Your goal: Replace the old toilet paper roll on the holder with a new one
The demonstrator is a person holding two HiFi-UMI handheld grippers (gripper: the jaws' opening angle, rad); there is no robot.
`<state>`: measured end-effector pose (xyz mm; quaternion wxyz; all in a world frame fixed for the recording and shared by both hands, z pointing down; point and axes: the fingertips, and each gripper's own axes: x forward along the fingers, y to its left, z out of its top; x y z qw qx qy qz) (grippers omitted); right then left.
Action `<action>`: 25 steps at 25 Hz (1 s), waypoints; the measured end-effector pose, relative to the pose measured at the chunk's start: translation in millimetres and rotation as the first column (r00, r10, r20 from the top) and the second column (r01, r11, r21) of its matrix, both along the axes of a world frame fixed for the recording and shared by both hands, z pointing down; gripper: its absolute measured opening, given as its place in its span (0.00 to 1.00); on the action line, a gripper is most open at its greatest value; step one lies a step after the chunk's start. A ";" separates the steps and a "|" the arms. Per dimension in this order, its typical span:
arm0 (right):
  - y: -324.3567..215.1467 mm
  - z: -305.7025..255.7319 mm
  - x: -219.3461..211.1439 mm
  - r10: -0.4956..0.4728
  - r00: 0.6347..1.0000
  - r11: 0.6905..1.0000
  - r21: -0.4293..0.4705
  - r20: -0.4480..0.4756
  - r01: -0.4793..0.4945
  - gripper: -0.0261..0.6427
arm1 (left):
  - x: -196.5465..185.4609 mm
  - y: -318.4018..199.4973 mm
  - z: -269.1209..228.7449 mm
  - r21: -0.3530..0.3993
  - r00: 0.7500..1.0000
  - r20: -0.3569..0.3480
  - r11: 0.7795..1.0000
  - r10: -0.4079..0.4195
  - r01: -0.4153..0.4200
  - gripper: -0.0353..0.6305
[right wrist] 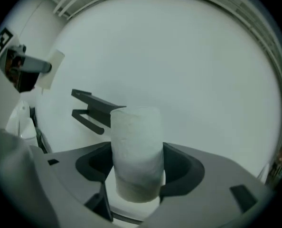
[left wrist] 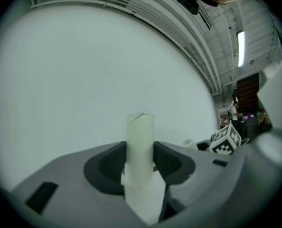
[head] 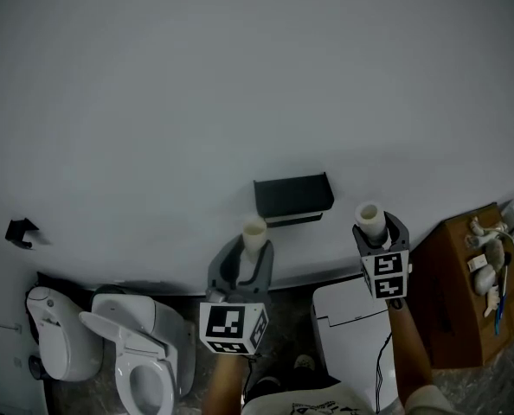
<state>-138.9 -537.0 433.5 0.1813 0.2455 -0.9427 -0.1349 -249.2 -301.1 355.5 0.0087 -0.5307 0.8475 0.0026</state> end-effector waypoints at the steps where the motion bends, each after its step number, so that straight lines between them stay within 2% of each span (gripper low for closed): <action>1: -5.0 4.3 -4.4 -0.005 0.999 0.999 0.044 -0.044 0.007 0.50 | -0.9 1.9 -0.1 -0.002 1.000 0.003 1.000 -0.004 0.004 0.33; 4: -15.7 13.7 -15.1 -0.012 0.983 0.980 0.194 -0.181 0.047 0.50 | -2.3 7.7 -0.9 -0.019 0.999 0.027 1.000 -0.022 0.023 0.33; 7: -17.4 20.0 -28.5 -0.012 0.951 0.936 0.331 -0.309 0.119 0.50 | -4.9 13.0 -2.1 -0.027 0.998 0.040 0.999 -0.040 0.041 0.33; 12: -17.7 25.4 -47.6 0.017 0.884 0.821 0.511 -0.467 0.254 0.50 | -9.0 18.2 -6.0 -0.024 0.998 0.037 0.998 -0.057 0.058 0.33; 15: -18.6 27.0 -53.3 0.060 0.840 0.728 0.599 -0.540 0.333 0.50 | -10.2 19.4 -6.9 -0.033 0.996 0.058 0.997 -0.071 0.073 0.33; 17: -19.1 27.9 -55.6 0.092 0.815 0.685 0.631 -0.572 0.365 0.50 | -10.7 19.4 -6.2 -0.046 0.994 0.079 0.995 -0.080 0.084 0.33; 20: -16.6 28.4 -60.2 0.123 0.794 0.644 0.657 -0.595 0.392 0.50 | -10.7 18.5 -5.5 -0.051 0.993 0.086 0.995 -0.083 0.088 0.33; 25: -13.2 32.9 -66.6 0.141 0.787 0.610 0.678 -0.601 0.410 0.50 | -10.3 19.0 -6.2 -0.056 0.992 0.093 0.994 -0.084 0.090 0.33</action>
